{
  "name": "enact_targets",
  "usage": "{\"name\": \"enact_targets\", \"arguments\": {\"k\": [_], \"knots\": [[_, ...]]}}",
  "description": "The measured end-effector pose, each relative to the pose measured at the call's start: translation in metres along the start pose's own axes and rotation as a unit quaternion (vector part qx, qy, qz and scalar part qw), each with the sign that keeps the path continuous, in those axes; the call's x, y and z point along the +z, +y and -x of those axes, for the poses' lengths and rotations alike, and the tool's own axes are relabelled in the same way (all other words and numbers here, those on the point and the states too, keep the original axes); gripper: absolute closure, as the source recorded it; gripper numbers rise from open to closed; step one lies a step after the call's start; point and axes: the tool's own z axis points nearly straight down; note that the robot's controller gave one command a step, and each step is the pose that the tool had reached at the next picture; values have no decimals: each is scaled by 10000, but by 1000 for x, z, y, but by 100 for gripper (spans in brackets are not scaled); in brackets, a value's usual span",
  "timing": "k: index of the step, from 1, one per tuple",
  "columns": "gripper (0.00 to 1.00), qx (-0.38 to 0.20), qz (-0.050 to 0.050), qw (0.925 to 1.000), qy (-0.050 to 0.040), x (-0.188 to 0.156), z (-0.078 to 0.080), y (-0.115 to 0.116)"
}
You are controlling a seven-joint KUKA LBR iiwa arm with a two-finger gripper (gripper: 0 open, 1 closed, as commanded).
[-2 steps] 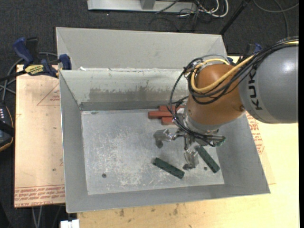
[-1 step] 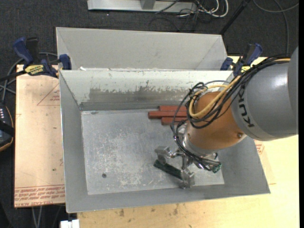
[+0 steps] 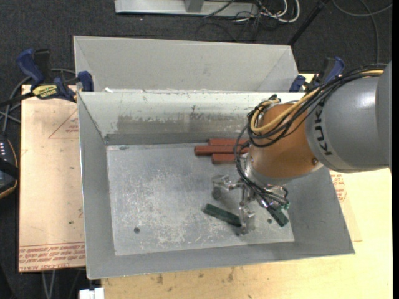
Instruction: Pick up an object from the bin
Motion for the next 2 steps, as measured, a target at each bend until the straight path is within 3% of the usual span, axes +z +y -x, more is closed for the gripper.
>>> {"name": "enact_targets", "arguments": {"k": [1,2], "knots": [[100,-4,1,10000,1,-1,0,0],[100,347,-25,9994,-21,-153,-67,-32]]}}
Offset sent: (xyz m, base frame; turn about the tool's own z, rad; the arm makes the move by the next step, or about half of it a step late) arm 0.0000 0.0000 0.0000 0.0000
